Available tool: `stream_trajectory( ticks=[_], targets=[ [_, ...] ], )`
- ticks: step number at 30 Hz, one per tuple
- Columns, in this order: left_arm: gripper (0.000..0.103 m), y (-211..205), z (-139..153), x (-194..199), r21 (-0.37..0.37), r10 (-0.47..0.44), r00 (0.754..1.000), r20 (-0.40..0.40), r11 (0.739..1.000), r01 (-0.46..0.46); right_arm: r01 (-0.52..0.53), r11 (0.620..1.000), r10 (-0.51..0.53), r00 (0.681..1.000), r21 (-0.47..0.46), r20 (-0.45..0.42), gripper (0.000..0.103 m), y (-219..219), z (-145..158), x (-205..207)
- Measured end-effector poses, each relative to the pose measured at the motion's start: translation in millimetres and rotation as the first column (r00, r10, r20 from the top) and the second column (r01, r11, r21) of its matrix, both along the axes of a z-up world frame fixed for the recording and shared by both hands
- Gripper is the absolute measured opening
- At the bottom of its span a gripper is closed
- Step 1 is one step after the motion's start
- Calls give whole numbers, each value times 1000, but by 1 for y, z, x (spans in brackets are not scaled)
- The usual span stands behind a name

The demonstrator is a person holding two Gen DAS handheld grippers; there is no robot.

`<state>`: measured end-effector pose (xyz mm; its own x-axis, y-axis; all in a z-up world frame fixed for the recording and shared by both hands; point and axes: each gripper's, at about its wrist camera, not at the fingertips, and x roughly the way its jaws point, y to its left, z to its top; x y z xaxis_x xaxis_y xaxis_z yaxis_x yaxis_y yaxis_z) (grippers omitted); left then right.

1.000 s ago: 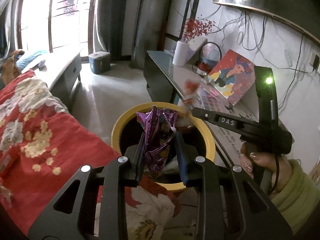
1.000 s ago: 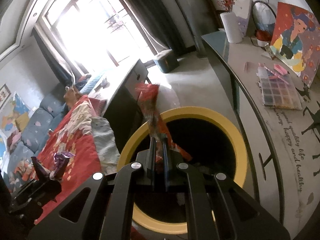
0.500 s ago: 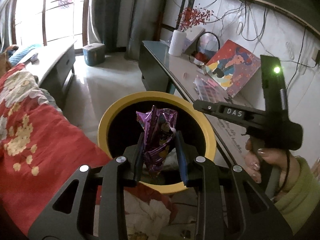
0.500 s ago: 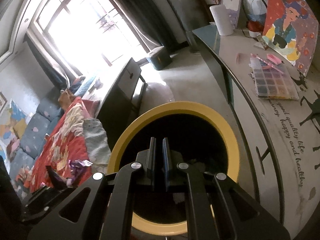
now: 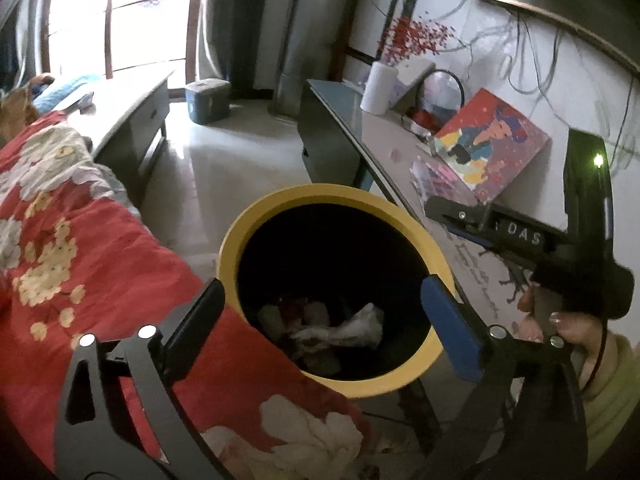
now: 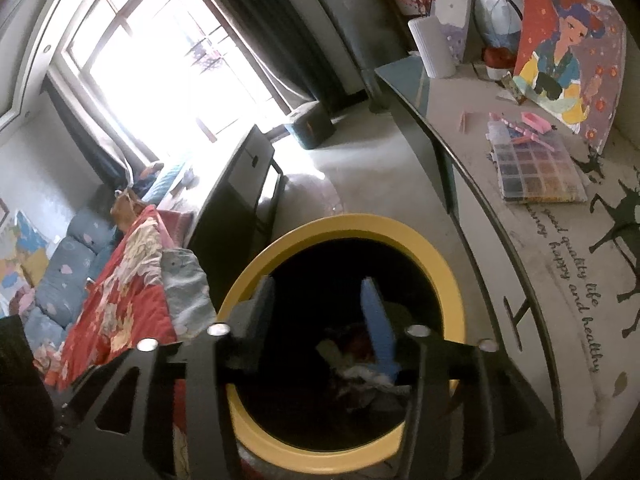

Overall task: Collect trash
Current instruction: 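Carry both wrappers over the yellow bin and open both grippers to drop them, then move both tools back over the bed toward the cookie wrapper and red tube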

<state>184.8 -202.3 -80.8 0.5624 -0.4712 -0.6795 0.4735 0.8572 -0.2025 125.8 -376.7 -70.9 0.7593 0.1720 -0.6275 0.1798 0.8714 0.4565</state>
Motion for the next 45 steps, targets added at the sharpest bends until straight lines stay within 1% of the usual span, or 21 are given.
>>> stream_trajectory(
  ticks=[2,4,8,11,20,30,38,45],
  targets=[
    [92,4,3,-2,-6,20,1000,6,1000,-20,1,1000,0,1000,-15,9,60,2,4,-1],
    [92,11,7,-5,3,49,999,21,999,-49,9,1000,-9,1000,-29,20,65,5,8,-3],
    [92,21,15,-11,6,86,995,54,996,-87,8,997,-3,998,-74,57,72,14,18,-6],
    [92,30,22,-15,3,109,991,73,994,-109,-2,995,10,997,-103,80,75,22,25,-9],
    [92,57,39,-29,-3,177,975,135,984,-179,-76,989,92,989,-130,118,77,55,41,-12],
    [92,105,49,-45,-8,286,940,185,957,-290,-199,970,219,965,-142,144,78,105,53,-16],
    [92,145,50,-54,-14,362,912,192,930,-366,-279,948,300,943,-152,146,79,143,60,-15],
    [92,178,50,-61,-16,430,884,184,900,-435,-349,923,372,918,-162,137,79,173,61,-9]
  ],
)
